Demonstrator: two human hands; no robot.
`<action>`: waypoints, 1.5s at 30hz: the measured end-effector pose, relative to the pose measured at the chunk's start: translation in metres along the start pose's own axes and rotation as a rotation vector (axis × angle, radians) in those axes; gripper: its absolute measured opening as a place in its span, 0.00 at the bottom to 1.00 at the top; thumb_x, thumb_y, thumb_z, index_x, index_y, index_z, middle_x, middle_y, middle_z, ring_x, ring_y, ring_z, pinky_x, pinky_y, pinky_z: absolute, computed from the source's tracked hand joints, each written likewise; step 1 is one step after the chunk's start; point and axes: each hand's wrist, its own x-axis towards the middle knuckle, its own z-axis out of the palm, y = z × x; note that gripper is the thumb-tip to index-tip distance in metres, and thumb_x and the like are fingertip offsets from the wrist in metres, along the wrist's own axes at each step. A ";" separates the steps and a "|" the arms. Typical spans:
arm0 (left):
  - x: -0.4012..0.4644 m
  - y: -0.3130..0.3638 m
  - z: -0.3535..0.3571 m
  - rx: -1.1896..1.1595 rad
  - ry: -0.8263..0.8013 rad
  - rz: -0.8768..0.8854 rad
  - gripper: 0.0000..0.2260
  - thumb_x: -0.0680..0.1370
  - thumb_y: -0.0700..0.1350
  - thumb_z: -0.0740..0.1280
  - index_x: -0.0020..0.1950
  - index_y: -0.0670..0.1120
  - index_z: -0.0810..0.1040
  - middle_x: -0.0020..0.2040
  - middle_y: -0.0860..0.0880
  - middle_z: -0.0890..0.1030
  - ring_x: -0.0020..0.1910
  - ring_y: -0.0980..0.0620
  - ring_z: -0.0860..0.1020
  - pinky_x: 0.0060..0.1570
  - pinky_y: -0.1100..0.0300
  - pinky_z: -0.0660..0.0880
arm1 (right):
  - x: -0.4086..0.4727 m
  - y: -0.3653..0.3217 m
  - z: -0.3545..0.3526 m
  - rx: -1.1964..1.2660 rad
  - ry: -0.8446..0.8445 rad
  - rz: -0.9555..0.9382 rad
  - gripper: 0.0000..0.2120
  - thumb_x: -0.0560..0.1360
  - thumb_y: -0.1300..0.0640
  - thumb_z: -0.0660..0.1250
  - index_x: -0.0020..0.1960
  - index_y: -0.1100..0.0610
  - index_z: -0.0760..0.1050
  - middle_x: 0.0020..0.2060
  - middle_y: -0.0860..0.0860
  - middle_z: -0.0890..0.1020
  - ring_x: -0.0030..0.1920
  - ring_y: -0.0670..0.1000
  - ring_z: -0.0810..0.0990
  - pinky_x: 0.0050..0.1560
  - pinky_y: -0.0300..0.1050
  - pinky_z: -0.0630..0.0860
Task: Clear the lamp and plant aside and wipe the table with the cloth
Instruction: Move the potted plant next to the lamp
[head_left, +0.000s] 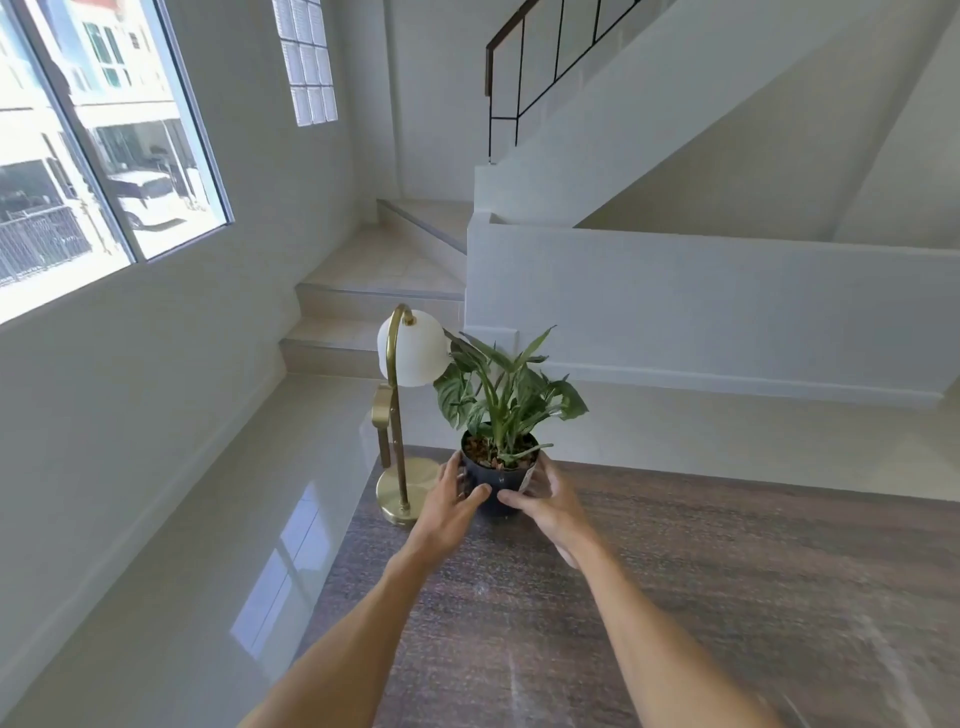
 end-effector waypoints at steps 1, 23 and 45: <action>0.000 -0.001 0.000 0.005 0.003 -0.001 0.30 0.81 0.45 0.66 0.79 0.47 0.56 0.71 0.51 0.66 0.70 0.55 0.67 0.70 0.59 0.66 | -0.001 0.002 0.000 -0.003 -0.003 -0.003 0.46 0.68 0.57 0.81 0.78 0.47 0.60 0.66 0.44 0.72 0.63 0.45 0.71 0.66 0.47 0.67; -0.015 -0.039 -0.003 0.164 0.042 0.032 0.27 0.81 0.56 0.61 0.77 0.49 0.60 0.72 0.47 0.71 0.68 0.50 0.73 0.68 0.47 0.70 | -0.023 0.017 0.004 -0.225 0.044 0.038 0.25 0.73 0.54 0.76 0.68 0.45 0.75 0.60 0.43 0.82 0.59 0.43 0.80 0.63 0.42 0.75; -0.161 -0.031 -0.062 0.718 -0.081 0.134 0.13 0.83 0.45 0.59 0.67 0.46 0.75 0.66 0.47 0.77 0.63 0.48 0.75 0.61 0.54 0.72 | -0.148 -0.013 0.028 -0.565 -0.170 0.067 0.31 0.76 0.51 0.72 0.76 0.56 0.68 0.69 0.56 0.76 0.65 0.54 0.78 0.61 0.44 0.72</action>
